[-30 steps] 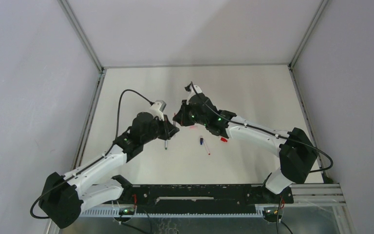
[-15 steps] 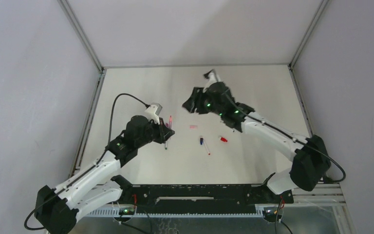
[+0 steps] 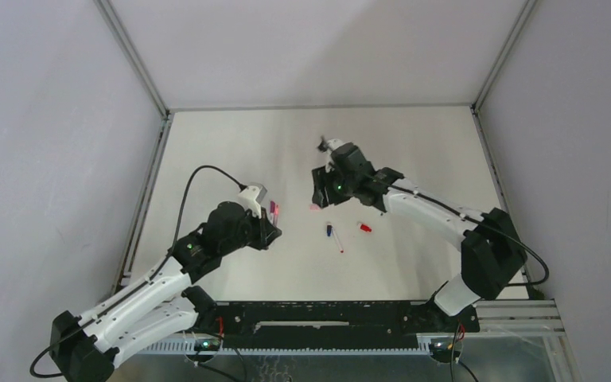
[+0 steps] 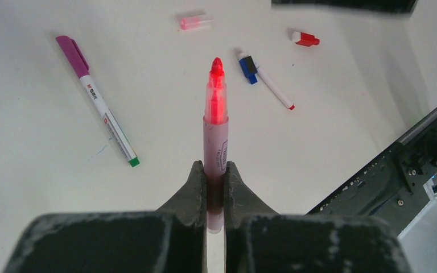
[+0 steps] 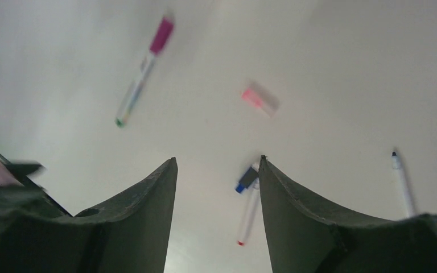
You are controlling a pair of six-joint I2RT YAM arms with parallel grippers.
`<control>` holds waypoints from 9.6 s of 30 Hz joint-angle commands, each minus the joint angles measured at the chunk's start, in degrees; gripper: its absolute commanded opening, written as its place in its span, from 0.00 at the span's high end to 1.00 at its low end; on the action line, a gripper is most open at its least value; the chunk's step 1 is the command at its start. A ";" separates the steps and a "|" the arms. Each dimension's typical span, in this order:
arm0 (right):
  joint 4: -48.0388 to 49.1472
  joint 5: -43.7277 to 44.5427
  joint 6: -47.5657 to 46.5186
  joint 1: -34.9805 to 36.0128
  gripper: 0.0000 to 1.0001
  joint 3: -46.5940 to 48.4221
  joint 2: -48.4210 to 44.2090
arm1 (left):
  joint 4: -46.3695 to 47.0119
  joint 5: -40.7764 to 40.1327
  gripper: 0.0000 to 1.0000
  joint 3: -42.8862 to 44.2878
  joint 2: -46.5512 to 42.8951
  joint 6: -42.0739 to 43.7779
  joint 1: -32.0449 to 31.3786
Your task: Insert the pens into the pen caps
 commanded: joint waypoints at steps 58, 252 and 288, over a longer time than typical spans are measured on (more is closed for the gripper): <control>-33.56 2.27 92.07 -0.96 0.48 25.55 33.95 | -17.22 -6.17 1.00 7.59 -16.50 -4.08 -0.64; 13.17 -28.33 9.47 2.49 1.00 8.85 -11.65 | 15.71 20.11 1.00 1.28 -8.27 1.62 -0.63; -11.88 -20.99 -7.62 15.72 1.00 11.47 -9.91 | 8.82 15.75 1.00 9.75 -5.38 7.51 -0.67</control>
